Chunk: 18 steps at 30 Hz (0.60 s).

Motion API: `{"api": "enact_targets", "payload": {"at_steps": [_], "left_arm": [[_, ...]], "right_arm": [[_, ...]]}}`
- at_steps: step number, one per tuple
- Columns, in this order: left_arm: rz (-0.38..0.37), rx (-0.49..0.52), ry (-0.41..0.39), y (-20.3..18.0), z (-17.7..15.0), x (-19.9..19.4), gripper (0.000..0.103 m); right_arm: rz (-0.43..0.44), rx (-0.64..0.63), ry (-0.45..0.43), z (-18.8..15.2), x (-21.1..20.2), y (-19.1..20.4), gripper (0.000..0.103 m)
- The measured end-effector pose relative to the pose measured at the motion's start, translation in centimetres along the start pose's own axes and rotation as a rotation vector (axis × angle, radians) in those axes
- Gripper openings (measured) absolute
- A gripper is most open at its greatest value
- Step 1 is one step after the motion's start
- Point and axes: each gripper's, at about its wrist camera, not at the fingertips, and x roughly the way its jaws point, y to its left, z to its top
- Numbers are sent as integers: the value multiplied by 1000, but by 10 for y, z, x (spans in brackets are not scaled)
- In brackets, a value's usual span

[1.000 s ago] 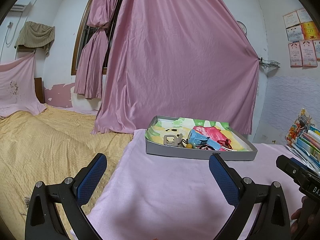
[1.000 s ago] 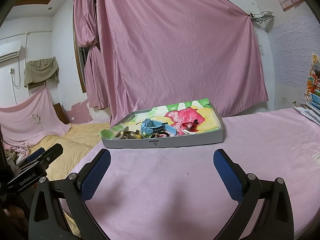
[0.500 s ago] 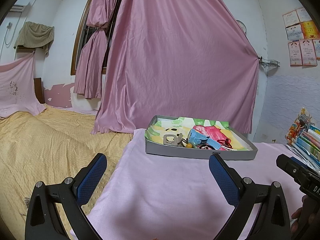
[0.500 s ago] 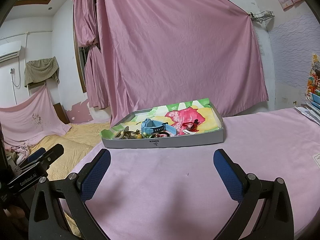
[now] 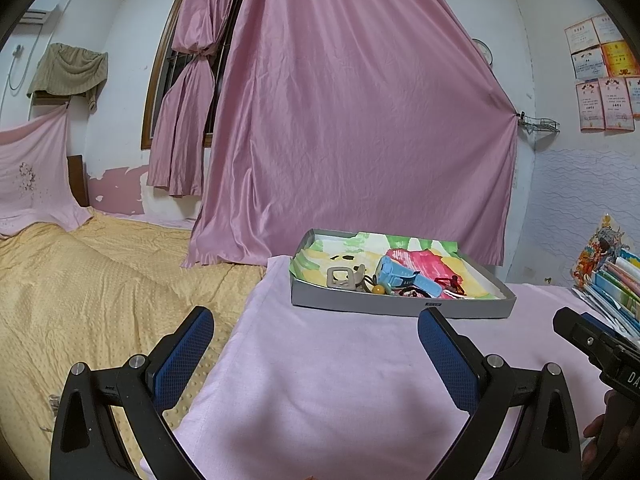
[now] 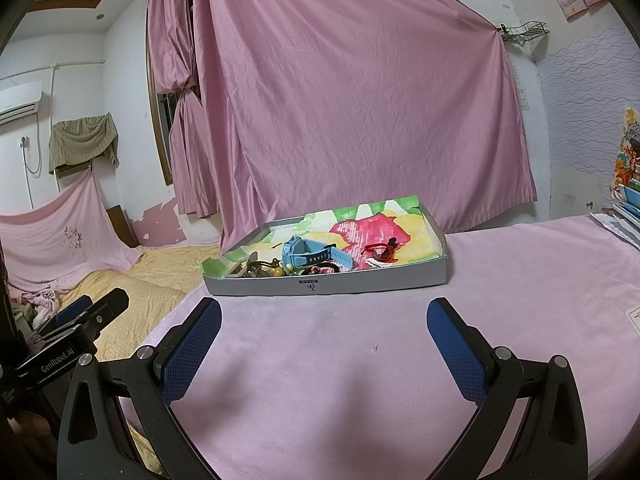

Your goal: Organize jewelry

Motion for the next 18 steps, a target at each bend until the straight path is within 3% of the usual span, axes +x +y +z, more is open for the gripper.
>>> {"api": "enact_targets", "payload": {"at_steps": [18], "left_arm": [[1,1,1,-1,0,0,103]], "right_arm": [[0,1,1,0,0,0,101]]}}
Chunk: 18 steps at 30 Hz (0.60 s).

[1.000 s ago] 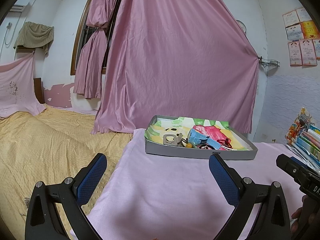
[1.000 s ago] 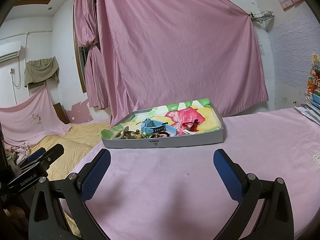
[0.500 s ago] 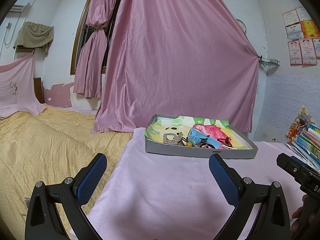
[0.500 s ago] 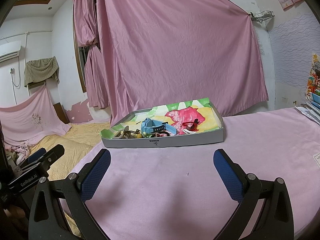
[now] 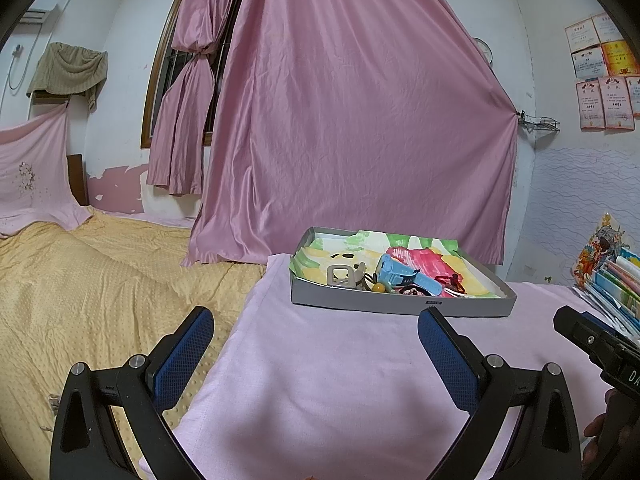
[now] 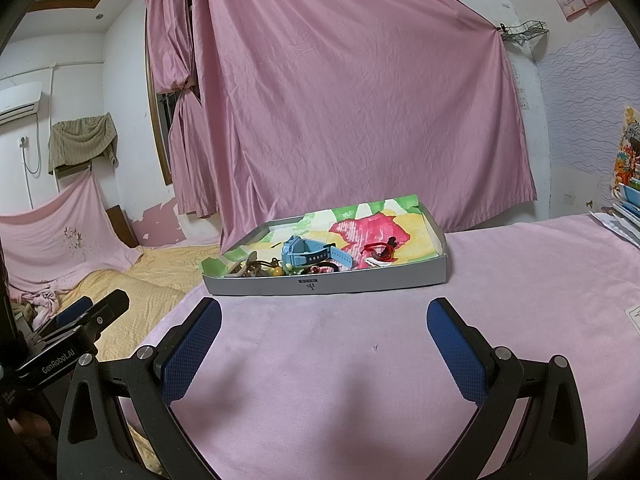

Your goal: Organize jewelry

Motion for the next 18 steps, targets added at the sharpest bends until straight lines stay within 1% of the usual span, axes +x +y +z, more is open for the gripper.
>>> {"api": "enact_targets", "payload": {"at_steps": [6,12,18], "left_arm": [[0,1,1,0,1,0,102],[0,1,8,1,-7,-2,103],[-3,1,12,2,-9,-1,103]], "right_arm": [[-1,0,1,0,0,0,101],[-2,4,6,-3,2,0,101],[-3,7,8,-4,4,0,101]]}}
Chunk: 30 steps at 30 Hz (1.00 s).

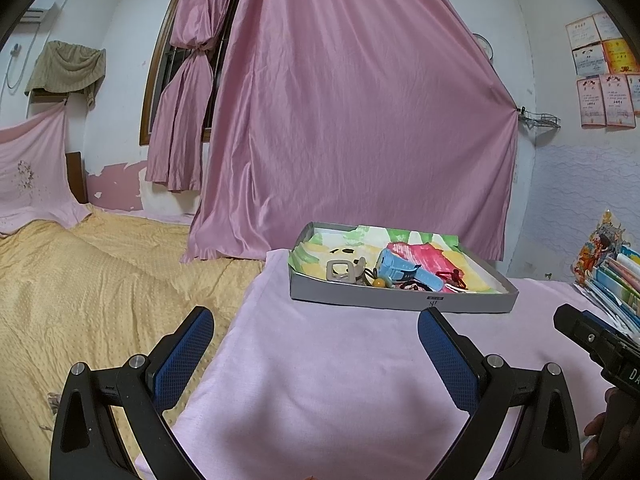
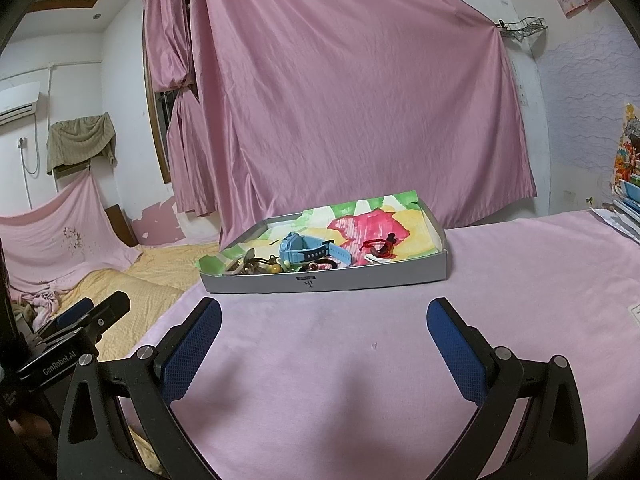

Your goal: Organize jewelry

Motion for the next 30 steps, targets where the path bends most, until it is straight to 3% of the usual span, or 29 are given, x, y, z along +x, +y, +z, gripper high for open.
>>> {"api": "enact_targets", "payload": {"at_steps": [20,30], "left_arm": [[-7,7,20,-1,-6,5,103],[38,54,31,-8,-7,7,102]], "right_arm": [[-3,10,12,-3,6,-2,101],[-8,20,31,-4,15,-6,101]]}}
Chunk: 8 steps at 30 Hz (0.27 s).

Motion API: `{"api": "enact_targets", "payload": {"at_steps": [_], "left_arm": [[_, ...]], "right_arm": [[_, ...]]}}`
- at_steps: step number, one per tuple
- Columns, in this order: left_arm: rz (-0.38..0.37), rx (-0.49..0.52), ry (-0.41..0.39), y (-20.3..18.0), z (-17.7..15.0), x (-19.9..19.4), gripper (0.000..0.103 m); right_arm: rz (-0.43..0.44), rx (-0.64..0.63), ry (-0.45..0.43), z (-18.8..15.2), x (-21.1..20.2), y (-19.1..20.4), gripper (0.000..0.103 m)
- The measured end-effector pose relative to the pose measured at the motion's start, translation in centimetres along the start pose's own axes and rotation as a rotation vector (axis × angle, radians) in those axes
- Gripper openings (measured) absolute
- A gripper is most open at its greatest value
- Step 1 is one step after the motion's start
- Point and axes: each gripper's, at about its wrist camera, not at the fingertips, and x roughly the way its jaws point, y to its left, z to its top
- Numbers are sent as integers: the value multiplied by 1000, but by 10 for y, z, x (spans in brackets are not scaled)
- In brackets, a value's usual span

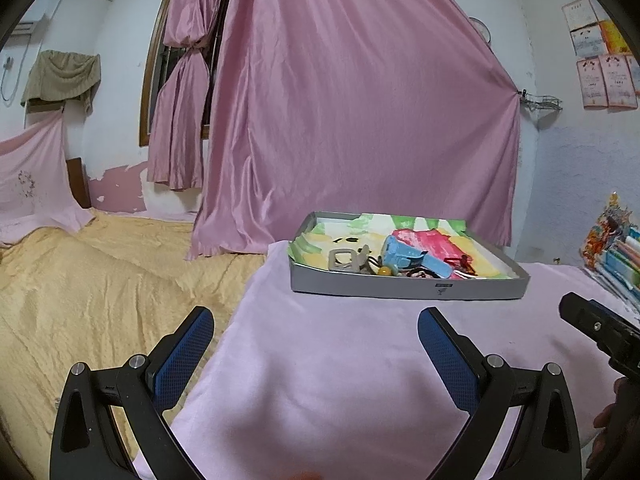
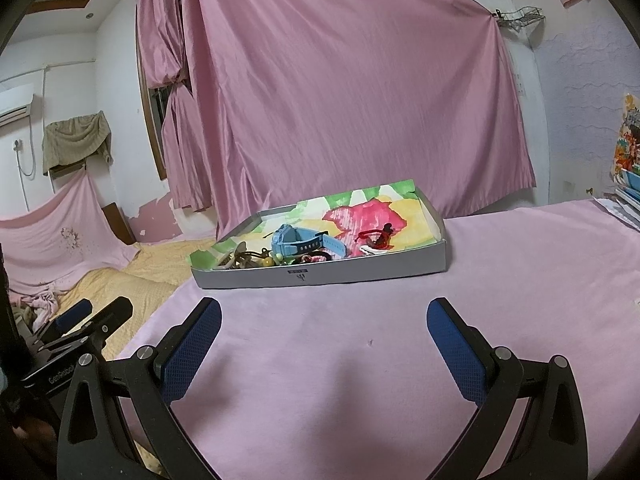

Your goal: Organize jewelry

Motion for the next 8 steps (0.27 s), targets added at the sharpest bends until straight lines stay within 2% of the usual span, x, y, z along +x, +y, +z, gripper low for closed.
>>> {"api": "enact_targets", "payload": {"at_steps": [8], "left_arm": [[-10,-1,17,-3,7,10,102]], "right_arm": [[-3,9,15,1,8,-5,101]]}}
